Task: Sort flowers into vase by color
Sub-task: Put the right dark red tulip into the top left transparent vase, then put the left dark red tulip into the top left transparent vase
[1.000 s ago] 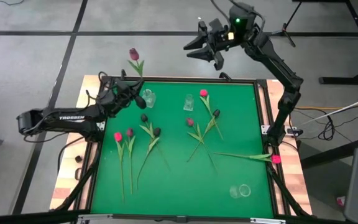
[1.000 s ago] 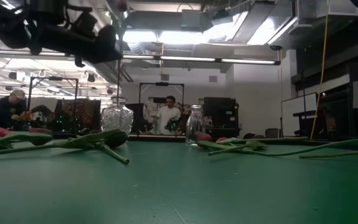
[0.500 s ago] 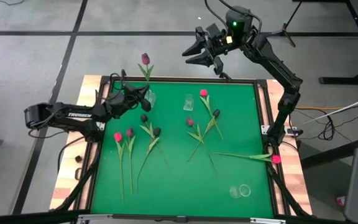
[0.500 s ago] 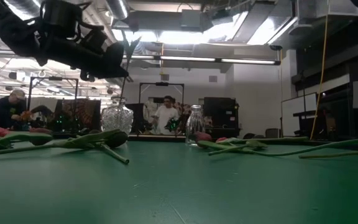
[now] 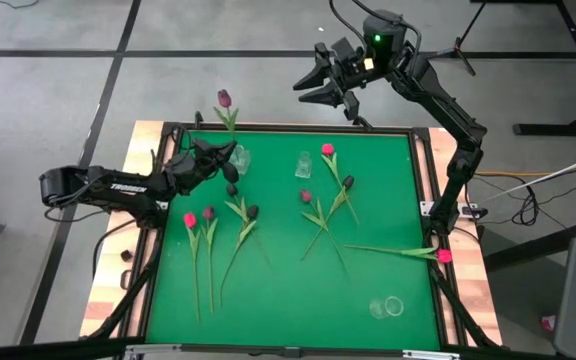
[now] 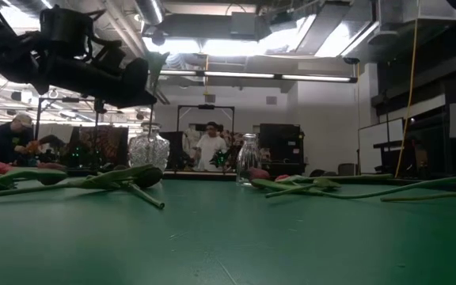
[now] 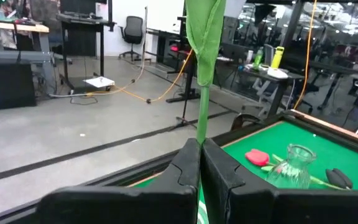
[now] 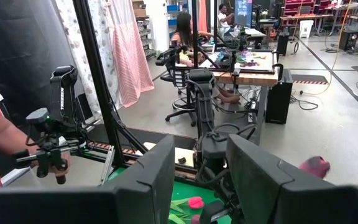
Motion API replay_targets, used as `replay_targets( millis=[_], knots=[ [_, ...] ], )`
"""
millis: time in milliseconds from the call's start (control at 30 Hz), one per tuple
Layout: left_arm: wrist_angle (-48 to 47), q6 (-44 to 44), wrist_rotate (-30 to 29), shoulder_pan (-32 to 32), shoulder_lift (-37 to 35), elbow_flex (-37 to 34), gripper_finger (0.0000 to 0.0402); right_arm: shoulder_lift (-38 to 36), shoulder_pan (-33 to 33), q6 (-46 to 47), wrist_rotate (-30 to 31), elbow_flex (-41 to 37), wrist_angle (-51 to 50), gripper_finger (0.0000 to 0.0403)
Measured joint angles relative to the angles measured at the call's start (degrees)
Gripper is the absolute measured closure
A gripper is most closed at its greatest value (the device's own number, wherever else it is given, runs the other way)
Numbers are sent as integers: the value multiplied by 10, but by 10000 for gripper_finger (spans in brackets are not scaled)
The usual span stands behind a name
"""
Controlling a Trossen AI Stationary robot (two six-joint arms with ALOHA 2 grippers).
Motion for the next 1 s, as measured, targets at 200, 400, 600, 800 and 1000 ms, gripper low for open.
replay_targets(
  millis=[200, 400, 600, 800, 1000],
  knots=[
    [-8, 33, 0, -4, 0, 0, 401, 0, 0, 0, 0, 0, -2, 256],
    [-8, 76, 1, -8, 0, 0, 376, 0, 0, 0, 0, 0, -18, 256],
    [-8, 86, 0, -8, 0, 0, 325, 0, 0, 0, -1, 0, -28, 256],
    [-8, 92, -8, -8, -7, 0, 294, 0, 0, 0, -1, 0, -28, 256],
    [-8, 106, -37, -8, -41, 0, 282, 0, -1, 0, -1, 0, -28, 256]
  ],
)
